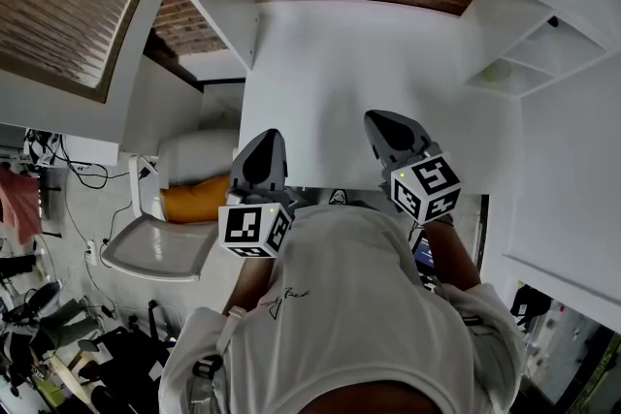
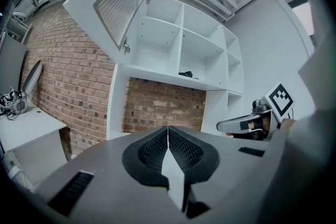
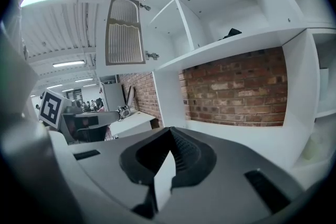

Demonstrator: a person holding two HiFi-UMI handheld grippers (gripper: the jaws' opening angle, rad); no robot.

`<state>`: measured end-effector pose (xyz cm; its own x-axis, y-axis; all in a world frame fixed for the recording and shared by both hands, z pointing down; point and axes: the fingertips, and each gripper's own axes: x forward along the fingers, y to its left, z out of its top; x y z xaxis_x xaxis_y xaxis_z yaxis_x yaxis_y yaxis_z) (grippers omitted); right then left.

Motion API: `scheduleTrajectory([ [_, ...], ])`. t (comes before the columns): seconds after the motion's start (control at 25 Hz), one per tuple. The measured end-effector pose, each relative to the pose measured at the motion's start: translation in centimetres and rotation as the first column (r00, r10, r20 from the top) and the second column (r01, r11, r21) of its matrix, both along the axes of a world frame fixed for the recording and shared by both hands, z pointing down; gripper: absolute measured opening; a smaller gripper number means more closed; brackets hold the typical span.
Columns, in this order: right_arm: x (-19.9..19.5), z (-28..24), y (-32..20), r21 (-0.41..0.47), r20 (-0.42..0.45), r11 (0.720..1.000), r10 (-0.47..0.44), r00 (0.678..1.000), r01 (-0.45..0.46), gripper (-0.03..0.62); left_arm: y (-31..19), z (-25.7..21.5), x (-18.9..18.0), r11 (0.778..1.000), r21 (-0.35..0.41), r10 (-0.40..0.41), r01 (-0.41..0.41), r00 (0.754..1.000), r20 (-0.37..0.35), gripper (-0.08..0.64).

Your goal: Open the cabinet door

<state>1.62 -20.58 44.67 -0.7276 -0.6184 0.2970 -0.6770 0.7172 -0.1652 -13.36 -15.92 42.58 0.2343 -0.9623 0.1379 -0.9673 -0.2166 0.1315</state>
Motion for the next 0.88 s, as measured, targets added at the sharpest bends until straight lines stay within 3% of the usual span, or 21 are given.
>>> scheduleTrajectory([
  [0.32,0.9,-0.3,-0.7,0.014,-0.008,0.999,0.032,0.999,-0.031,0.022,-0.4,0.2,-1.1,1.0,-0.005,-0.029,0.029,1.0,0.008,0.017],
  [0.88,1.0,-2.1,-0.8,0.044,0.011,0.999,-0.007,1.0,0.007,0.023,-0.1,-0.1,-2.1,0.999,-0.004,-0.048,0.048,0.999,-0.016,0.017],
])
